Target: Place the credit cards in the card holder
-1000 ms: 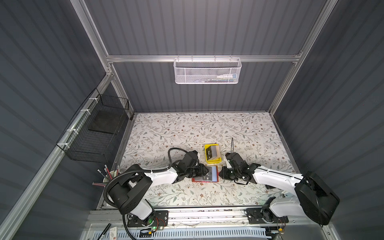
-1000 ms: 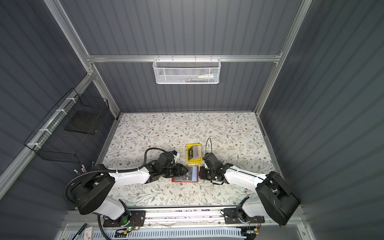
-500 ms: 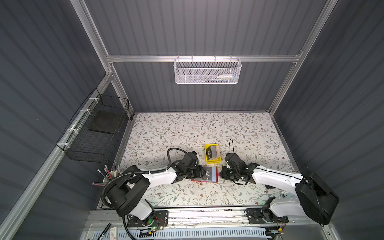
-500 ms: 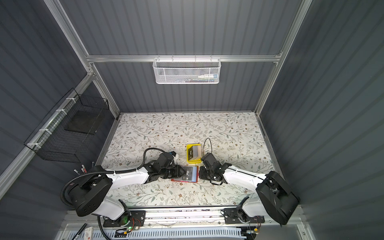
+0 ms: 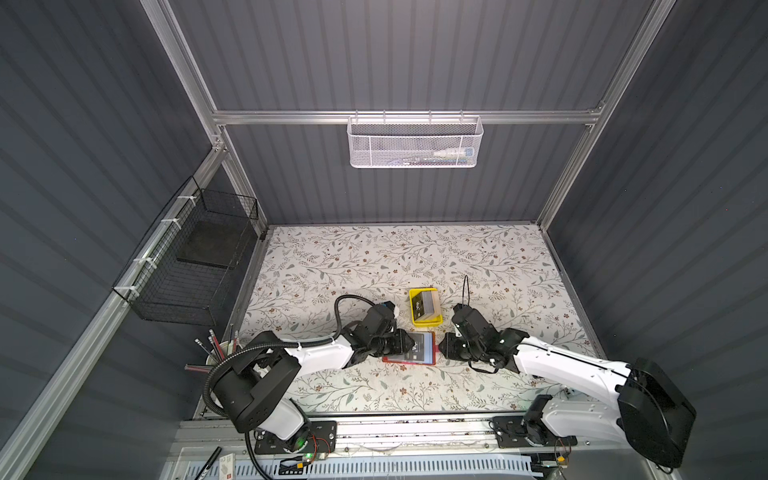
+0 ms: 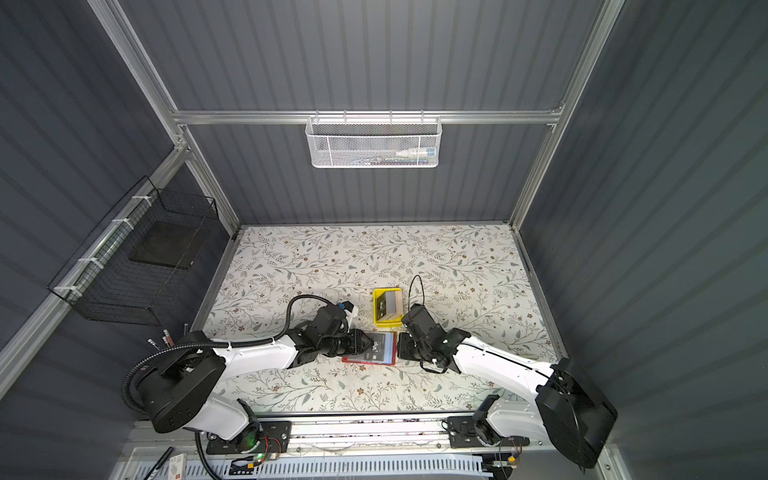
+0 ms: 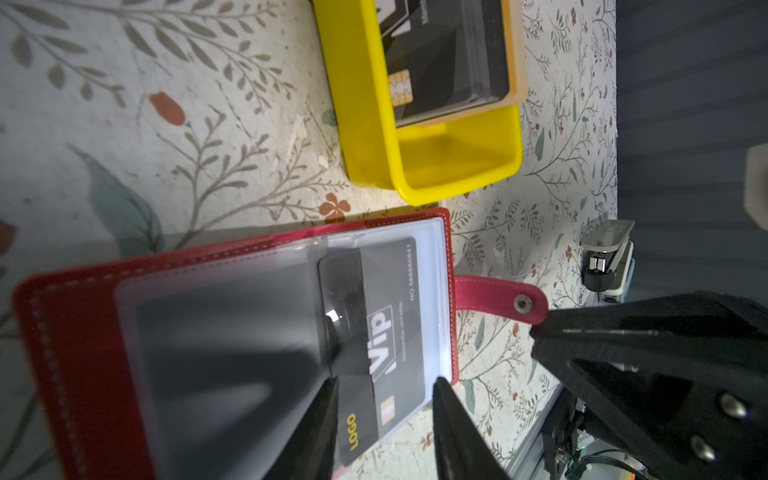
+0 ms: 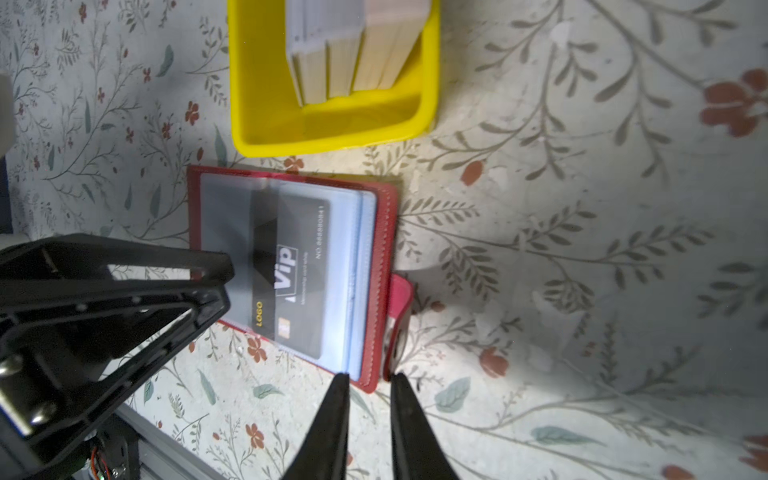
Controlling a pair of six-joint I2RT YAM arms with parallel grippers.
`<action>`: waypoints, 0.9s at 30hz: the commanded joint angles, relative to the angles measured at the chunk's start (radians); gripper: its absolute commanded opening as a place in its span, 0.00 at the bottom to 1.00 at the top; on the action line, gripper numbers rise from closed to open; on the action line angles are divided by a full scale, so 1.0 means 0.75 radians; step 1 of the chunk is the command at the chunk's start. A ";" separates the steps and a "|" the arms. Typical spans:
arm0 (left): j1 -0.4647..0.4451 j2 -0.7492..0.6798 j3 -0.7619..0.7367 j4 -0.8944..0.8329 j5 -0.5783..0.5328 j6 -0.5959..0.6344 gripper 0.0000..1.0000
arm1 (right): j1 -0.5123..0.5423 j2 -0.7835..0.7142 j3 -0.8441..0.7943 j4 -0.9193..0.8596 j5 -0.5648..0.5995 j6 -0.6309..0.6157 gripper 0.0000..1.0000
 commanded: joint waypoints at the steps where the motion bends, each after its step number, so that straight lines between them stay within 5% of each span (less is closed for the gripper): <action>1: -0.001 -0.058 -0.034 0.023 -0.010 0.020 0.38 | 0.037 0.041 0.038 -0.003 0.019 0.055 0.22; 27: 0.000 0.008 -0.082 0.143 0.034 -0.021 0.38 | -0.011 0.355 0.116 0.051 0.022 0.015 0.18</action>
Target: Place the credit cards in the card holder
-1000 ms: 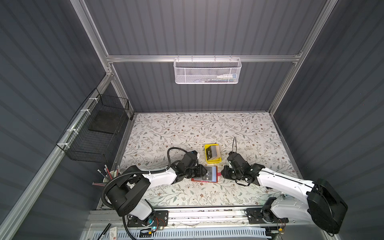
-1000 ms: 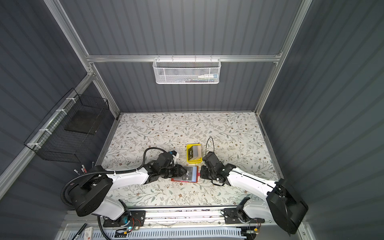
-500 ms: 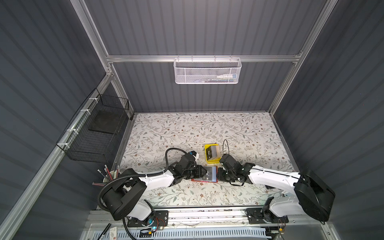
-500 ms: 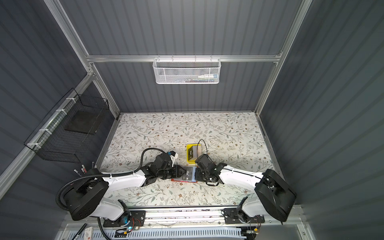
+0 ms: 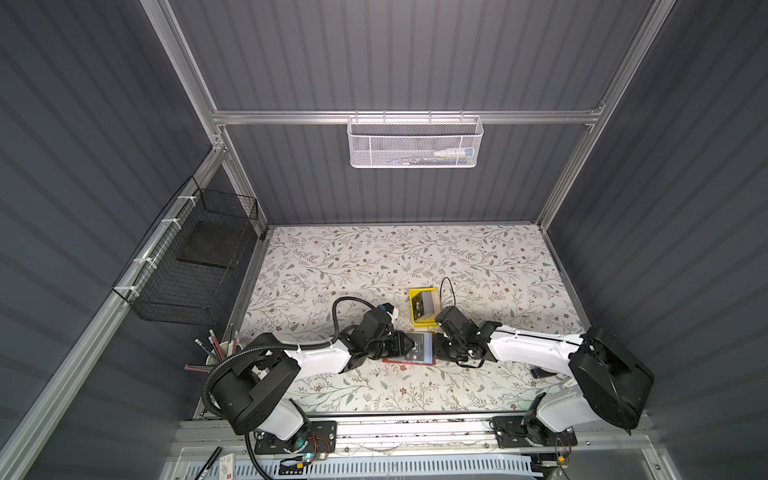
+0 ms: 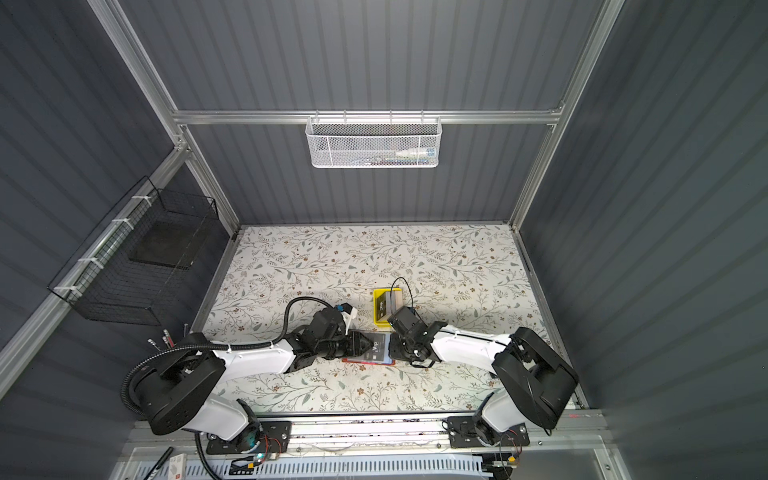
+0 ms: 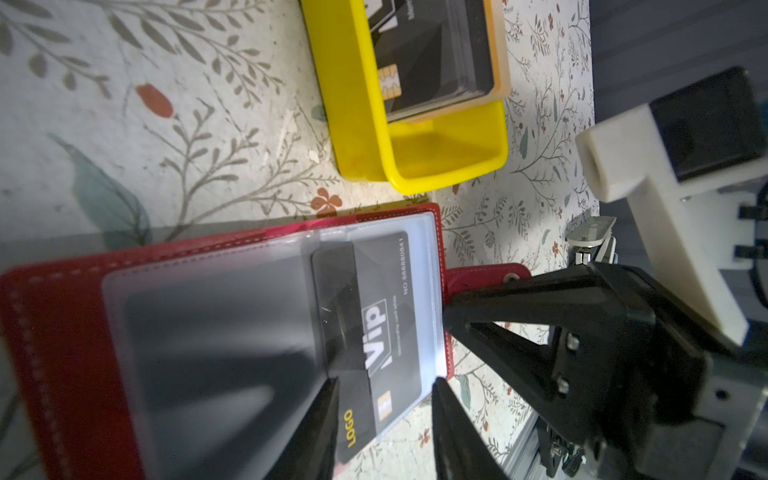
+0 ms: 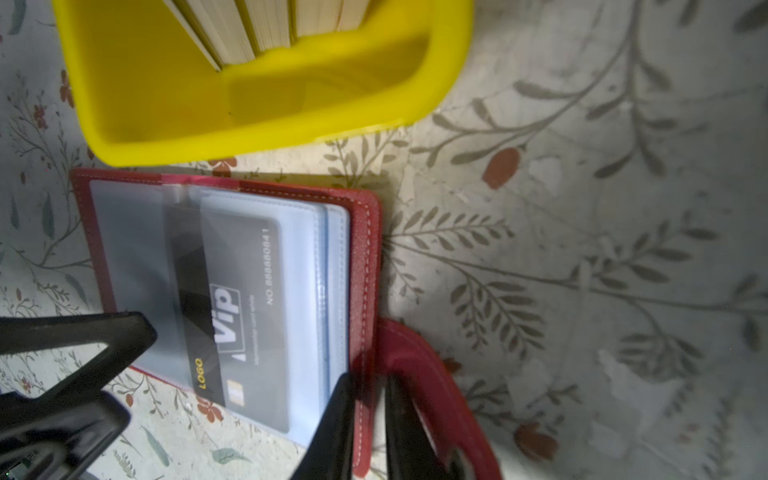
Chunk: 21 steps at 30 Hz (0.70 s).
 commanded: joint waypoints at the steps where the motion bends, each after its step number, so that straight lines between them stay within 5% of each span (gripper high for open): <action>1: 0.001 0.020 0.000 0.008 0.011 -0.011 0.38 | -0.012 0.019 0.017 0.010 0.011 -0.033 0.18; 21: 0.000 0.098 0.081 -0.129 0.018 -0.067 0.39 | -0.031 0.052 0.025 0.049 -0.010 -0.107 0.14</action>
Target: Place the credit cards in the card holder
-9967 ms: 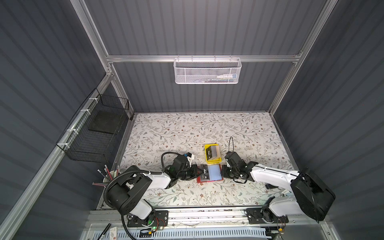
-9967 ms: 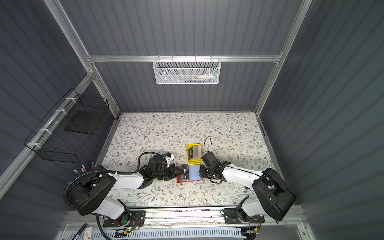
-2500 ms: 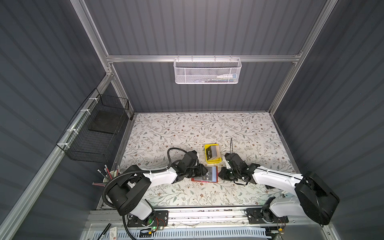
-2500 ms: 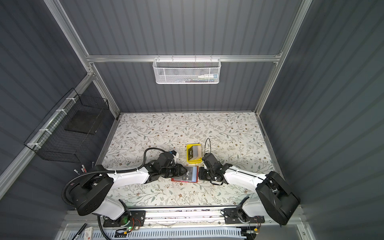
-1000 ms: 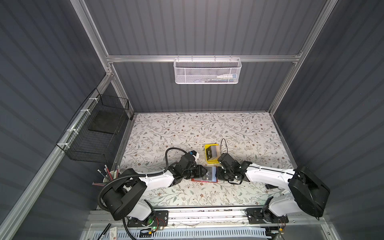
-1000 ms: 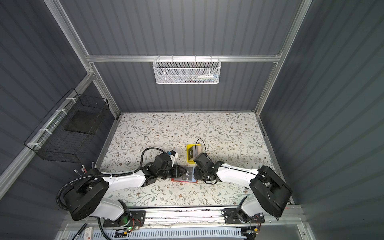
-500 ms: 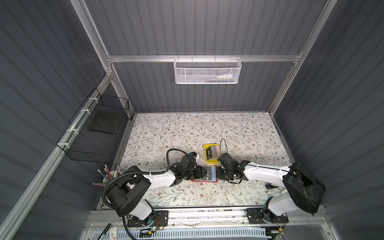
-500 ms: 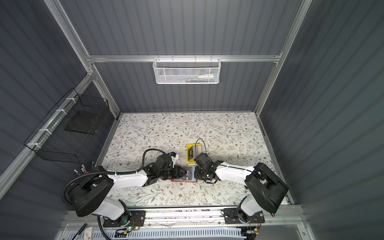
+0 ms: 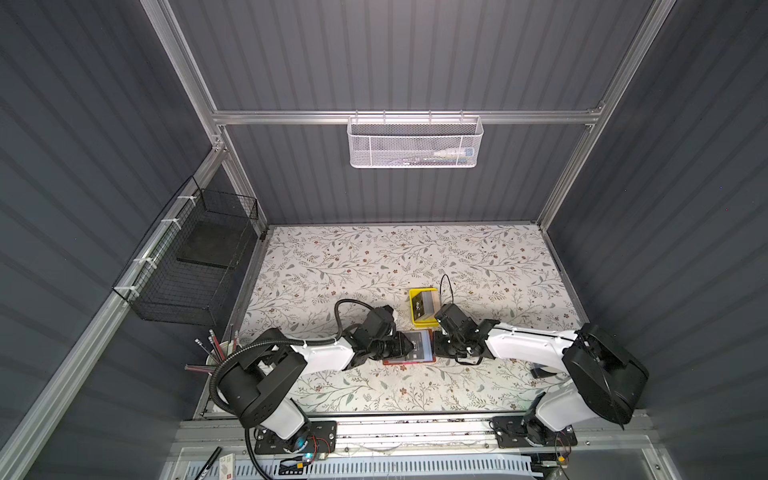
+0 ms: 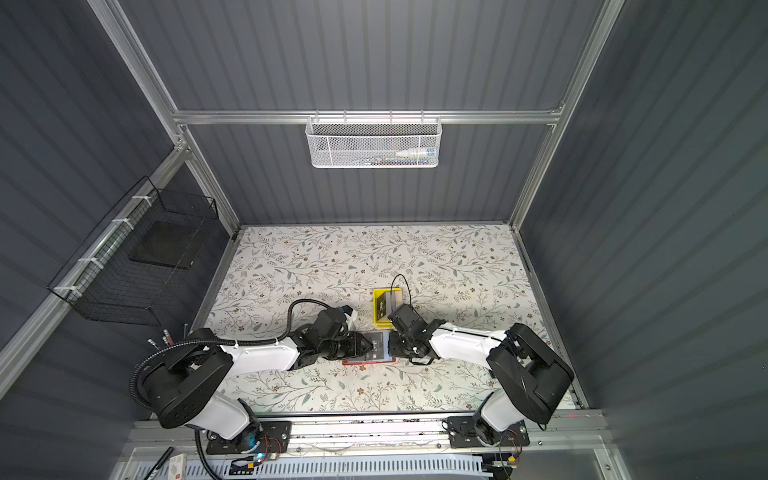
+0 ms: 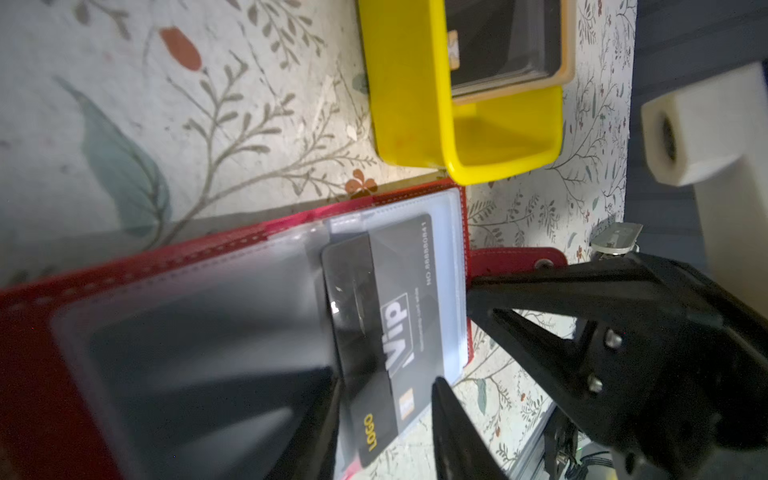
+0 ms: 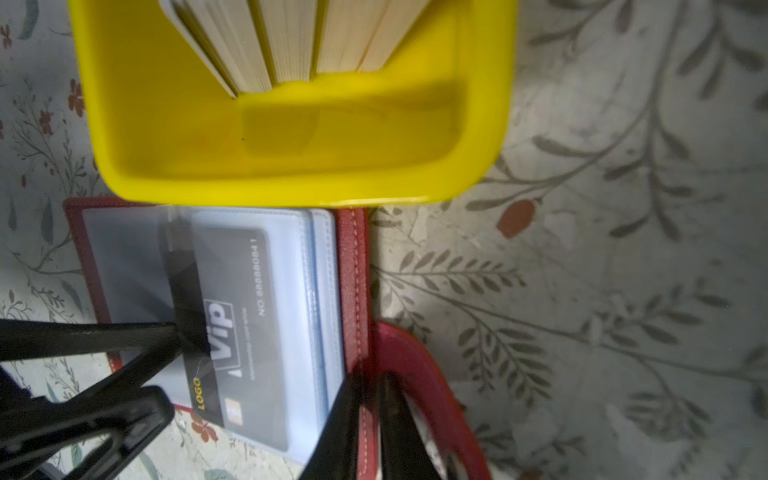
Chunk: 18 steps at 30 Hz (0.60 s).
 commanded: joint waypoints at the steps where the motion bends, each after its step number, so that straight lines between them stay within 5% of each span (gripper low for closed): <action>1: 0.000 0.040 0.040 -0.053 0.022 -0.015 0.39 | -0.003 0.015 0.009 0.003 -0.003 -0.024 0.14; 18: 0.000 0.090 0.059 0.022 0.080 -0.035 0.39 | -0.003 0.024 0.011 -0.002 -0.007 -0.028 0.13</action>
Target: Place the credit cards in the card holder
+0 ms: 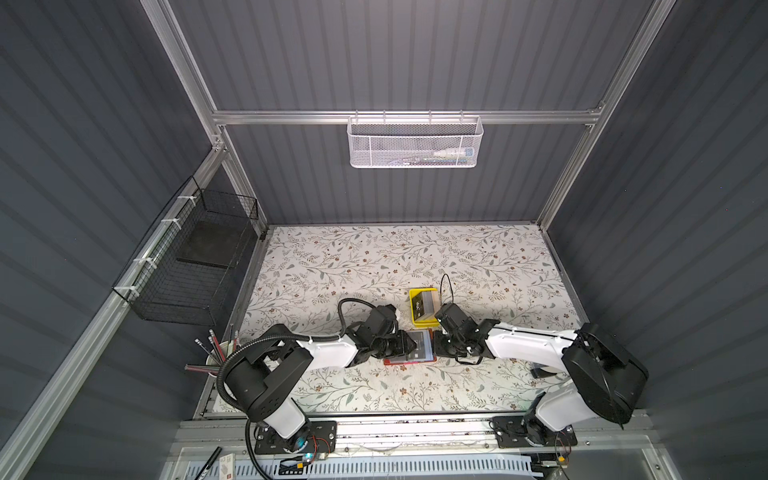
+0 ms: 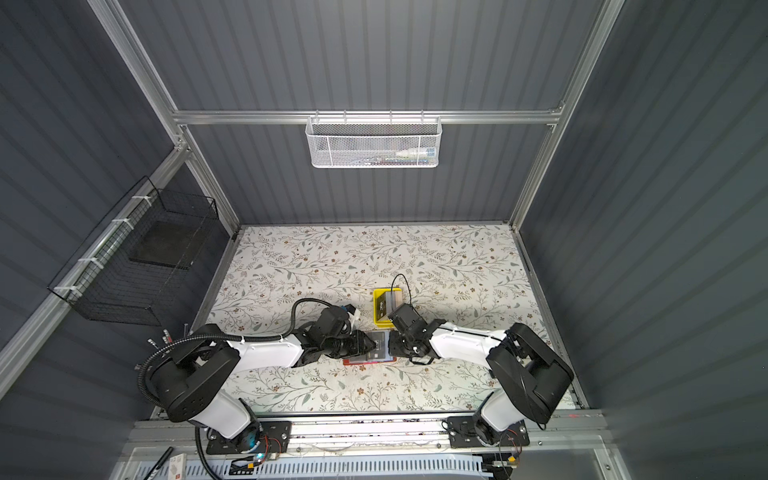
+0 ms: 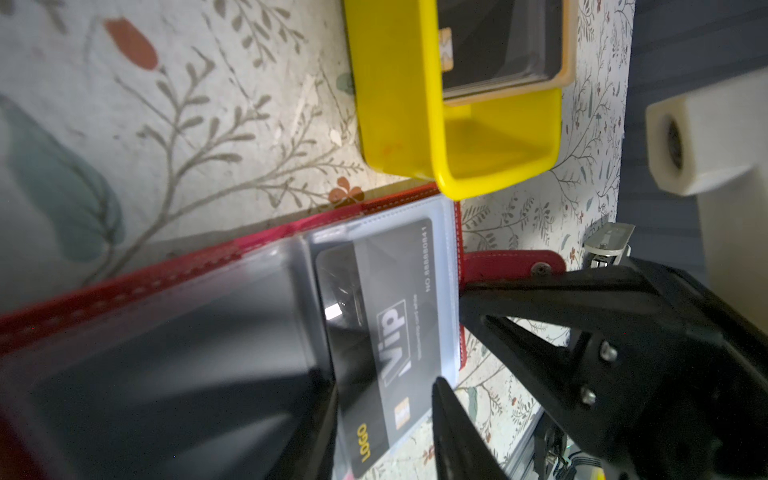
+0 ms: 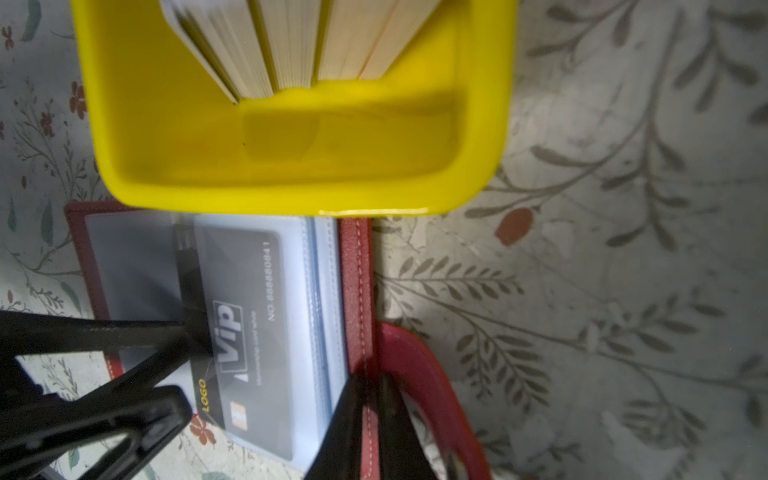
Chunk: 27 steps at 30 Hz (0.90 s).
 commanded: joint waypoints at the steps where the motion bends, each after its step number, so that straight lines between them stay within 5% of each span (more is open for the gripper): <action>1: -0.001 0.041 0.027 0.002 0.039 -0.013 0.38 | -0.001 0.021 0.011 -0.008 -0.004 -0.015 0.13; 27: 0.002 -0.037 0.017 -0.046 0.059 0.039 0.36 | -0.002 0.028 0.028 -0.048 0.001 -0.029 0.13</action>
